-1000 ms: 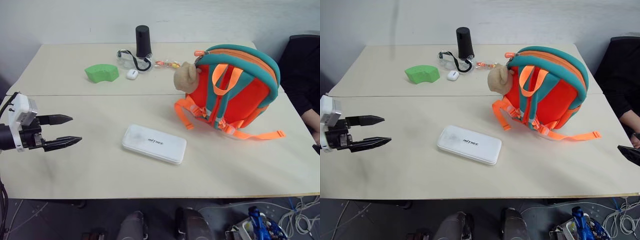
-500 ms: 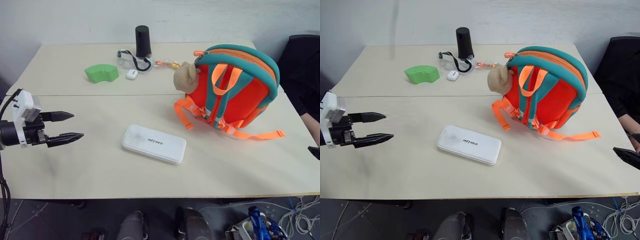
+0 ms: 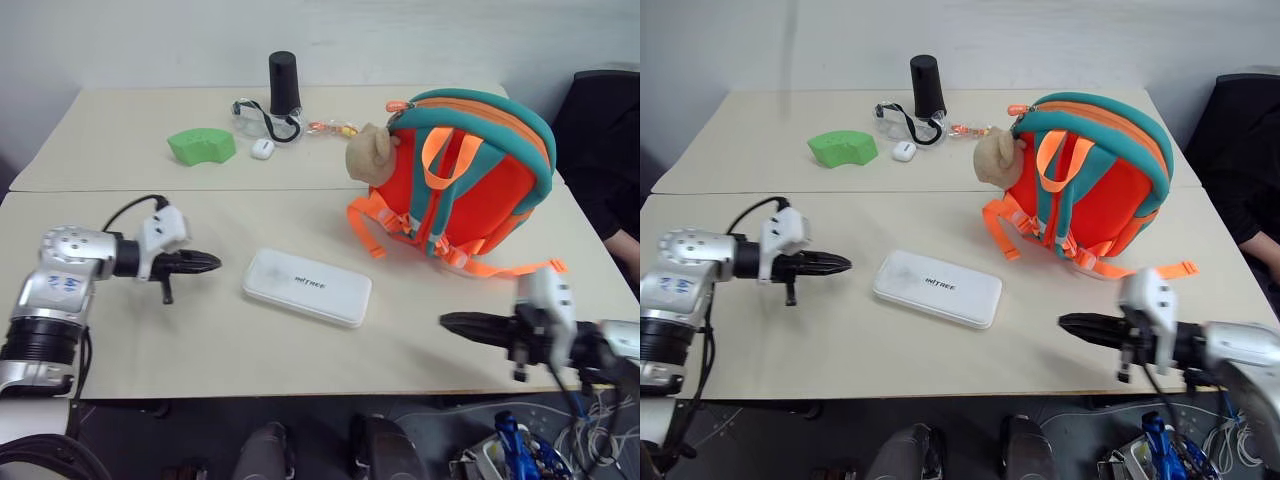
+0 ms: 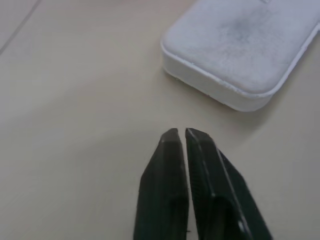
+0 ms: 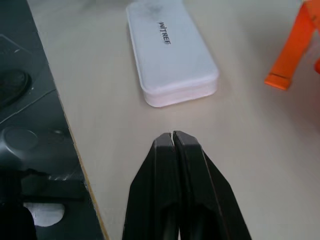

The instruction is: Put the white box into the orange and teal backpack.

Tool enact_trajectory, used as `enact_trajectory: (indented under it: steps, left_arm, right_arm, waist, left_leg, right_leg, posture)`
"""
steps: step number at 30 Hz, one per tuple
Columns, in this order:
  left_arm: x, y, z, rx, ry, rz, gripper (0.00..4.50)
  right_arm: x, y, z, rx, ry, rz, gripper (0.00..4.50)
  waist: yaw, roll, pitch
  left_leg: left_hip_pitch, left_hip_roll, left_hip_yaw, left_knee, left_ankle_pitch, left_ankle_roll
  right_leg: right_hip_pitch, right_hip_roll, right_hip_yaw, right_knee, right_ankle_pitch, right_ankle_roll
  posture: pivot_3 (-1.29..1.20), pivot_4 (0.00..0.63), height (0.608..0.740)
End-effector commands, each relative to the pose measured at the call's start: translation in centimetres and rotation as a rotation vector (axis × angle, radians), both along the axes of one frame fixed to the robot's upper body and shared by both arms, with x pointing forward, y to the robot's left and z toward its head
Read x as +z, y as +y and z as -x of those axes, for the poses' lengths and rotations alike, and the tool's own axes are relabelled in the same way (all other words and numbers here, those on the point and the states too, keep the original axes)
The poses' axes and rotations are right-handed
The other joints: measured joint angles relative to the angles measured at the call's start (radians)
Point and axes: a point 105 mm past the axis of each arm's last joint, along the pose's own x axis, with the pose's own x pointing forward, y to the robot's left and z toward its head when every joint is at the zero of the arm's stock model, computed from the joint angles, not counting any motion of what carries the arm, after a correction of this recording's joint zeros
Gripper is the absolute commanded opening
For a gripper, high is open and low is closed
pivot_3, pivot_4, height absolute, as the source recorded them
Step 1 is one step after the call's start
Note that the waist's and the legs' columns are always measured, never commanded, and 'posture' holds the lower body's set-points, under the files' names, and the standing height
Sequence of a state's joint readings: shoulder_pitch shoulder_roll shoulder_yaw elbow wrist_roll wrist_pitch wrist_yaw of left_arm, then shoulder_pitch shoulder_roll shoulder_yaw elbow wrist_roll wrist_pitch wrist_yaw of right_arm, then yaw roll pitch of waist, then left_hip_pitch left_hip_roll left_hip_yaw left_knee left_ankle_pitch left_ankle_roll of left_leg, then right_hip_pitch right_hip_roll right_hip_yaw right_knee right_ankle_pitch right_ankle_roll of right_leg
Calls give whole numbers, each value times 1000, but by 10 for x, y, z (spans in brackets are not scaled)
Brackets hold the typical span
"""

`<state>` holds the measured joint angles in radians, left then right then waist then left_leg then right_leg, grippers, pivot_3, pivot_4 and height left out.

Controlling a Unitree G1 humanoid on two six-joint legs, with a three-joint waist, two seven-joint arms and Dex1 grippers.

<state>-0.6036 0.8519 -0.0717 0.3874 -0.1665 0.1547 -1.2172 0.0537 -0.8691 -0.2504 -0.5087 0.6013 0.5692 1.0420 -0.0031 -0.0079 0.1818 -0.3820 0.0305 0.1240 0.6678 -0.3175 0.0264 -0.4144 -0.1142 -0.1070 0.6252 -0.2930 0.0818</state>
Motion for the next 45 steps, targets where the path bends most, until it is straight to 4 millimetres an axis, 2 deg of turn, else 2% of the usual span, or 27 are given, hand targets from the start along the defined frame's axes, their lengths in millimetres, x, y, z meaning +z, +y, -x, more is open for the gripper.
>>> enact_trajectory:
  steps: [1, 3, 9, 13, 17, 19, 23, 25, 27, 30, 34, 38, 41, 45]
  left_arm:
    - [3, -11, -7, -18, -16, -8, 29]
    - [-3, -20, -7, -39, -11, -15, 29]
    - [-16, -37, -4, -76, -9, -11, 29]
    - [-14, -52, 8, -137, 8, 37, 29]
    - [-14, -68, 30, -188, 37, 68, 29]
    - [-17, -65, 35, -168, 46, 59, 29]
    - [-22, -48, 33, -50, 77, 59, 29]
    - [-24, -38, 30, 37, 127, 88, 411]
    - [-19, -32, 32, 110, 250, 200, 924]
    - [-10, -30, 33, 180, 387, 335, 1838]
    - [-4, -38, 37, 214, 557, 454, 3191]
    - [-12, -50, 42, 224, 628, 440, 4472]
    - [-19, -64, 44, 231, 733, 467, 4472]
    - [-26, -79, 24, 290, 737, 494, 4472]
  right_arm:
    - [-10, 11, -22, -38, -74, 71, 0]
    - [-18, 16, -33, -60, -80, 87, 0]
    - [-31, 31, -47, -32, -74, 122, 0]
    - [-34, 35, -55, -36, -78, 127, 0]
    - [-34, 34, -63, -66, -100, 143, 0]
    - [-35, 32, -67, -84, -110, 151, 0]
    - [-35, 31, -67, -86, -112, 154, 0]
    - [-35, 30, -67, -85, -119, 165, 0]
    - [-35, 29, -67, -87, -123, 172, 0]
    - [-35, 27, -69, -94, -129, 173, 0]
    - [-36, 27, -71, -98, -137, 175, 0]
    - [-37, 26, -74, -102, -141, 172, 0]
    - [-38, 26, -75, -101, -139, 167, 0]
    - [-38, 28, -75, -96, -135, 154, 0]
  waist:
    - [2, -1, 1]
    - [2, -2, 1]
    - [2, -2, 1]
    - [1, -2, 1]
    - [1, -2, 1]
    - [1, -2, 1]
    - [1, -2, 1]
    - [1, -2, 1]
    - [1, -2, 1]
    - [0, -2, 1]
    - [1, -2, 1]
    - [1, -2, 1]
    - [2, -2, 1]
    - [7, -2, 1]
  left_leg:
    - [-1, 0, 0, 1, 0, 0]
    - [-3, 0, -1, 3, 1, 0]
    - [-7, 1, -1, 11, 0, 2]
    - [-7, 1, -1, 13, -1, 3]
    - [-8, 1, -2, 13, -1, 3]
    - [-8, 1, -3, 13, -1, 3]
    - [-7, 2, -3, 13, 0, 3]
    - [-7, 2, -3, 13, 0, 3]
    - [-7, 2, -3, 13, 0, 3]
    - [-7, 2, -4, 13, 0, 3]
    - [-7, 1, -4, 13, 0, 3]
    - [-7, 1, -4, 13, 0, 3]
    - [-7, 1, -4, 13, 0, 2]
    - [-6, 0, -5, 14, 0, 2]
  right_leg:
    - [0, 0, 0, 0, 0, 0]
    - [-2, 1, 0, 1, 0, 0]
    - [-3, 2, -2, 3, 0, 1]
    - [-3, 0, -1, 3, 1, 2]
    - [-2, 0, 0, 3, 1, 2]
    - [-2, -1, 1, 3, 1, 2]
    - [-2, -1, 2, 3, 1, 1]
    - [-2, 0, 2, 3, 1, 1]
    - [-2, 0, 2, 3, 1, 1]
    - [-2, 0, 2, 3, 1, 1]
    - [-1, 0, 1, 3, 1, 1]
    - [0, 0, 2, 3, 1, 2]
    - [0, 0, 2, 3, 1, 1]
    - [1, 0, 1, 3, 1, 2]
  posture:
    - [0, 150, 740]
    - [0, 150, 740]
    - [0, 150, 740]
    - [0, 150, 740]
    - [0, 150, 740]
    - [0, 150, 740]
    - [0, 150, 740]
    - [0, 150, 740]
    - [0, 150, 740]
    - [0, 150, 740]
    - [0, 150, 740]
    - [0, 150, 740]
    - [0, 150, 740]
    - [0, 150, 740]
